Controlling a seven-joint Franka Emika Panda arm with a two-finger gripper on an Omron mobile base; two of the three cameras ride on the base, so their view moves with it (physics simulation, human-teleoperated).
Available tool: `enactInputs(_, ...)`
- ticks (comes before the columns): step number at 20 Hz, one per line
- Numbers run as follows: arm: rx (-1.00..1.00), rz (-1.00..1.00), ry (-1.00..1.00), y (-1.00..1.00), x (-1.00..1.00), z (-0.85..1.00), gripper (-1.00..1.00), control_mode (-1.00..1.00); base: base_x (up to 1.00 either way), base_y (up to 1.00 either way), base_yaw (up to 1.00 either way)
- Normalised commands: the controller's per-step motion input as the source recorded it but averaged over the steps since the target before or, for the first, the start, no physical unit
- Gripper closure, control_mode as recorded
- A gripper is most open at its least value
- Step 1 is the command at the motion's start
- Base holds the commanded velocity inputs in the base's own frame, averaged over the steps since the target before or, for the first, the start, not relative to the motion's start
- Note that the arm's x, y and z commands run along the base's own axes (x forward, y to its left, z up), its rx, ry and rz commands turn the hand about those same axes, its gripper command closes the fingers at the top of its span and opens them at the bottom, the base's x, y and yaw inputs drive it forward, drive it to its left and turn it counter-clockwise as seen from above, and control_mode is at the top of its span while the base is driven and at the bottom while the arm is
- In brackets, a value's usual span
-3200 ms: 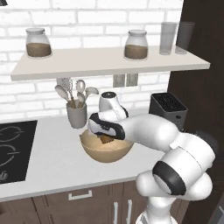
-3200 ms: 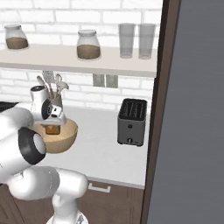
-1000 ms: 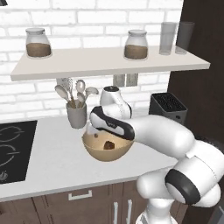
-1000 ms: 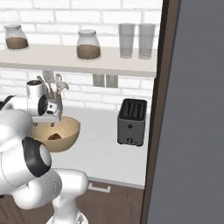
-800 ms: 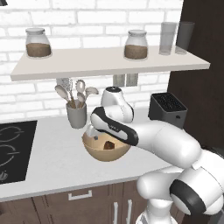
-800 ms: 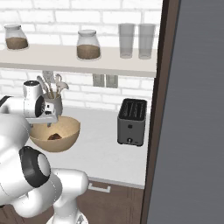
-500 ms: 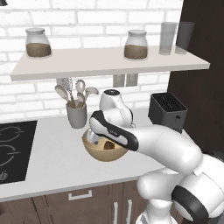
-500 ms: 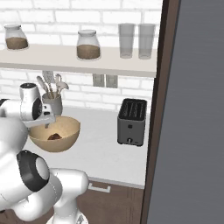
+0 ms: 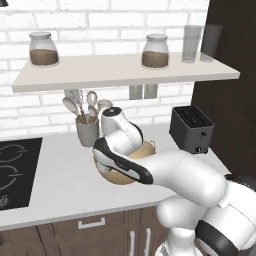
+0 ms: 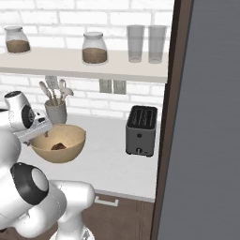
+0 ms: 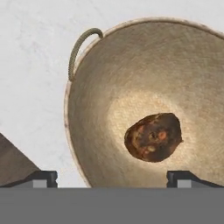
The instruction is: Open the cabinet, pick up the bread from the cabinet and place it in the basket. Then move the basket to the dining counter.
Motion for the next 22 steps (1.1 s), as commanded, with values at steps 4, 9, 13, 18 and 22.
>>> enactInputs(4, 0.00, 0.15, -0.04, 0.07, -0.35, 0.02, -1.00, -1.00, 0.00, 0.00, 0.00)
enactInputs(9, 0.00, 0.10, 0.00, 0.00, -0.20, -0.04, -1.00, -1.00, 0.00, 0.00, 0.00)
enactInputs(13, 0.00, 0.13, 0.00, 0.00, 0.00, -0.09, -1.00, -1.00, 0.00, 0.00, 0.00)
enactInputs(18, -0.02, 0.11, 0.00, 0.00, 0.01, -0.23, -1.00, -1.00, 0.00, 0.00, 0.00)
enactInputs(22, -0.05, 0.07, 0.00, 0.00, 0.01, -0.35, -1.00, -1.00, 0.00, 0.00, 0.00)
